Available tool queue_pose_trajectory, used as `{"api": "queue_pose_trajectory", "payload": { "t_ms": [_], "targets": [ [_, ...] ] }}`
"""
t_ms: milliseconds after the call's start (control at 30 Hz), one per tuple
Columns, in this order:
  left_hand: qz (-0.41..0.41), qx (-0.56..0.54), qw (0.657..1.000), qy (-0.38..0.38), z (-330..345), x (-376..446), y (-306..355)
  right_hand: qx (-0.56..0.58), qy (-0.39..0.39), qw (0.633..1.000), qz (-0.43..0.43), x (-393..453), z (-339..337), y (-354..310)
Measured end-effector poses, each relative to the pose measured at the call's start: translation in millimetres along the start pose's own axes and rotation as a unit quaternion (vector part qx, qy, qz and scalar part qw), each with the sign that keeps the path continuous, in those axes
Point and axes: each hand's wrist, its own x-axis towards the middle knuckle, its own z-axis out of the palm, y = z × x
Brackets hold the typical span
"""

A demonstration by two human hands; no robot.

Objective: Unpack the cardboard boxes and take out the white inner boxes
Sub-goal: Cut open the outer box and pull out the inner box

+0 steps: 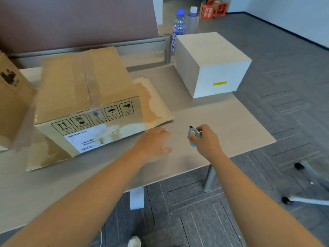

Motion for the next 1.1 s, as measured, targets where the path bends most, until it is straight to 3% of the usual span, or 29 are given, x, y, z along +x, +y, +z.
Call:
{"api": "queue_pose_trajectory", "payload": {
  "t_ms": [367, 733, 1100],
  "targets": [
    [-0.031, -0.049, 0.983, 0.175, -92, -50, -62, 0.03, -0.001, 0.994, -0.11, 13, 19, -113],
    [-0.036, 0.083, 0.992, 0.086, -109, -43, -167, 0.074, 0.017, 0.994, -0.079, 29, 66, -158],
    [-0.104, 0.016, 0.984, 0.142, -102, 19, -123, 0.162, 0.052, 0.985, -0.025, 39, 50, -146]
  ]
}}
